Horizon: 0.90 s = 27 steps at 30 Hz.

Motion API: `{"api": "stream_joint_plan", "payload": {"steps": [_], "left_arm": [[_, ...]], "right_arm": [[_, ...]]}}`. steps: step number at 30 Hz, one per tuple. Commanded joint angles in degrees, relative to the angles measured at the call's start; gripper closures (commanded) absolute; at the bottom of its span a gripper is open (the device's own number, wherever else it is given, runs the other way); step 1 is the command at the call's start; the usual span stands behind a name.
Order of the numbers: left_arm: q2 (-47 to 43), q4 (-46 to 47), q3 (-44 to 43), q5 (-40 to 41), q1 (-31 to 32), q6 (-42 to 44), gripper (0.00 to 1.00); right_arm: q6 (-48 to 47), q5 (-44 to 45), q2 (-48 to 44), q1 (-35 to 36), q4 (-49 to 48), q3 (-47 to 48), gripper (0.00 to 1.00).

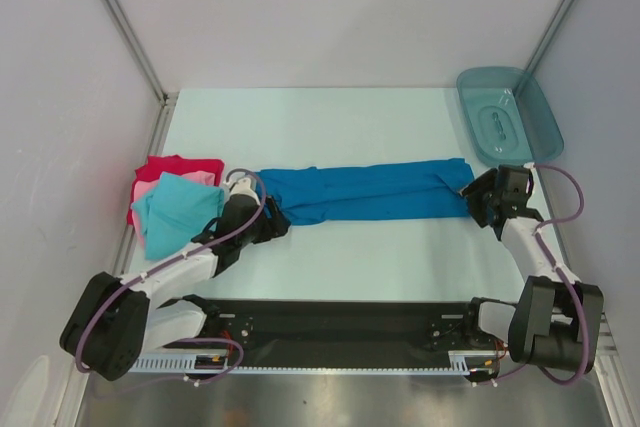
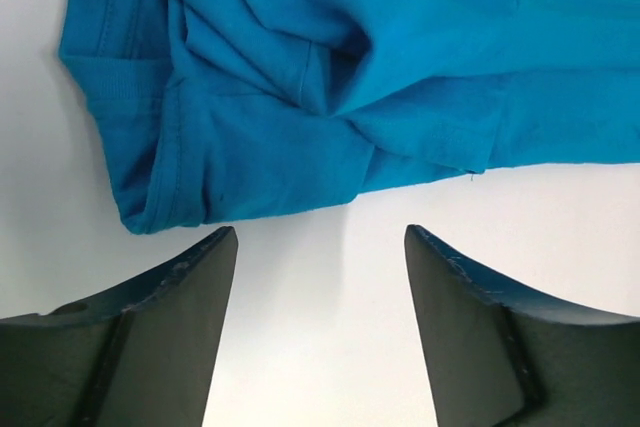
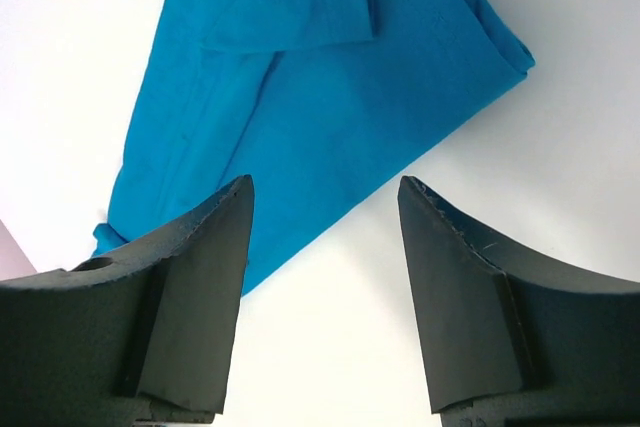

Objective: Fold and stack the t-shirts
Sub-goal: Fold the tshirt

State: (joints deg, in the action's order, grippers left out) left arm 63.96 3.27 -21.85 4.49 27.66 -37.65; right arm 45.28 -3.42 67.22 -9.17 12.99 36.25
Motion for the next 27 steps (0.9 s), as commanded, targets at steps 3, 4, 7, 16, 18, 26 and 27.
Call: {"api": "stream_joint_plan", "payload": {"steps": [3, 4, 7, 16, 18, 26, 27], "left_arm": [[0.46, 4.03, 0.05, -1.94, -1.47, -1.64, 0.28], [0.37, 3.42, -0.04, -1.42, -1.56, -1.55, 0.27], [-0.59, -0.34, -1.27, 0.42, -1.56, -1.38, 0.27], [-5.78, -7.84, 0.49, 4.91, -1.29, -3.66, 0.23], [-5.26, -7.75, 0.66, 6.05, -1.29, -3.66, 0.22], [1.94, 1.21, 2.51, 3.69, -1.38, -5.24, 0.19], [3.35, 2.95, 2.68, 3.51, -1.47, -5.5, 0.19]], "right_arm": [[-0.54, -2.9, -1.74, -1.11, -4.2, -2.32, 0.35], [-0.63, -3.26, -1.74, -1.55, -4.29, -3.02, 0.35], [-1.07, -4.31, -1.65, -2.08, -5.34, -4.69, 0.35], [-0.89, -5.89, 0.71, -2.7, -8.86, -6.19, 0.35], [-1.07, -5.89, 0.98, -2.78, -9.74, -6.45, 0.35], [-0.45, -7.48, 1.77, -5.59, -12.47, -9.62, 0.35], [-0.19, -7.83, 1.77, -5.86, -12.47, -9.97, 0.35]]}}
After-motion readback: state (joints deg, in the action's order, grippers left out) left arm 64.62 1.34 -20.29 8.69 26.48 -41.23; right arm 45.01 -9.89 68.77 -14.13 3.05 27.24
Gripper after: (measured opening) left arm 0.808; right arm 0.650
